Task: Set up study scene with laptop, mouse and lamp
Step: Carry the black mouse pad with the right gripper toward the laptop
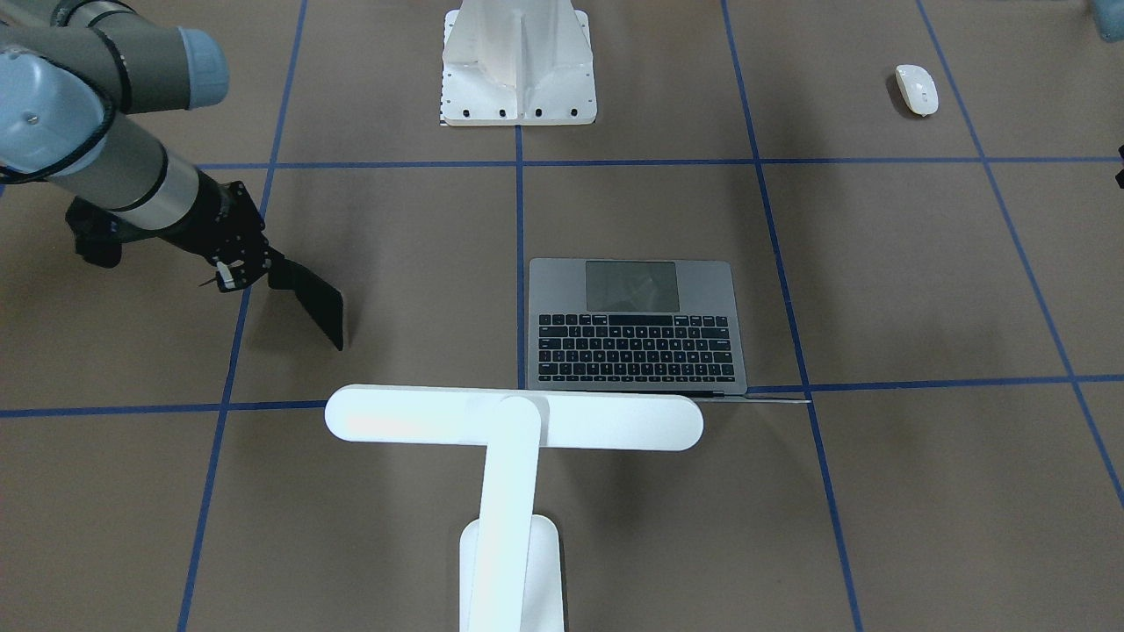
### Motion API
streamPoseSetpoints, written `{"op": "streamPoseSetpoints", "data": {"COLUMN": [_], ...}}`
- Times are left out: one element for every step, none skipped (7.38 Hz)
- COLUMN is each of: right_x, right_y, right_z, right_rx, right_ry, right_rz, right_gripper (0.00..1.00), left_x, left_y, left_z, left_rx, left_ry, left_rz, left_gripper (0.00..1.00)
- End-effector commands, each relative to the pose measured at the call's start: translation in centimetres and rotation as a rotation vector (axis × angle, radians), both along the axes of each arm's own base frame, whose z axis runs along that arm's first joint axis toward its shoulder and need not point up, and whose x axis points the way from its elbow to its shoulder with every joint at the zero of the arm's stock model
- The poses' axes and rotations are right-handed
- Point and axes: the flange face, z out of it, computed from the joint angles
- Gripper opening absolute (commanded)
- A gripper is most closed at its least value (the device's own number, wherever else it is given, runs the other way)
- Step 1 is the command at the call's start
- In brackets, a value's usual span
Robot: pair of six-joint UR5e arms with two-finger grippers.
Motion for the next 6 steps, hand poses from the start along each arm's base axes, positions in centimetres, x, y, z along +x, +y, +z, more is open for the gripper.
{"op": "streamPoseSetpoints", "data": {"right_x": [-2.6,-3.6,-4.8,-7.2,-9.0,-10.4], "right_y": [3.3,5.6,8.1,9.7,9.5,8.2], "right_z": [-4.9,-6.4,-7.6,-7.4,-6.4,-5.8], "right_rx": [0.103,0.131,0.158,0.157,0.186,0.191], "right_ry": [-0.086,-0.118,-0.126,-0.098,-0.047,-0.012], "right_rz": [0.003,-0.025,-0.04,-0.04,-0.014,0.009], "right_gripper": [0.05,0.05,0.04,0.04,0.04,0.04], "left_x": [0.0,0.0,0.1,0.1,0.1,0.1], "left_y": [-0.1,-0.1,-0.2,-0.3,-0.3,-0.3], "left_z": [0.2,0.2,0.1,0.0,0.0,0.0], "left_rx": [-0.004,-0.011,-0.015,-0.015,-0.019,-0.021], "left_ry": [0.0,-0.001,0.001,0.002,0.003,0.004], "left_rz": [-0.001,-0.01,-0.018,-0.019,-0.026,-0.028], "left_gripper": [1.0,1.0,1.0,1.0,1.0,1.0]}}
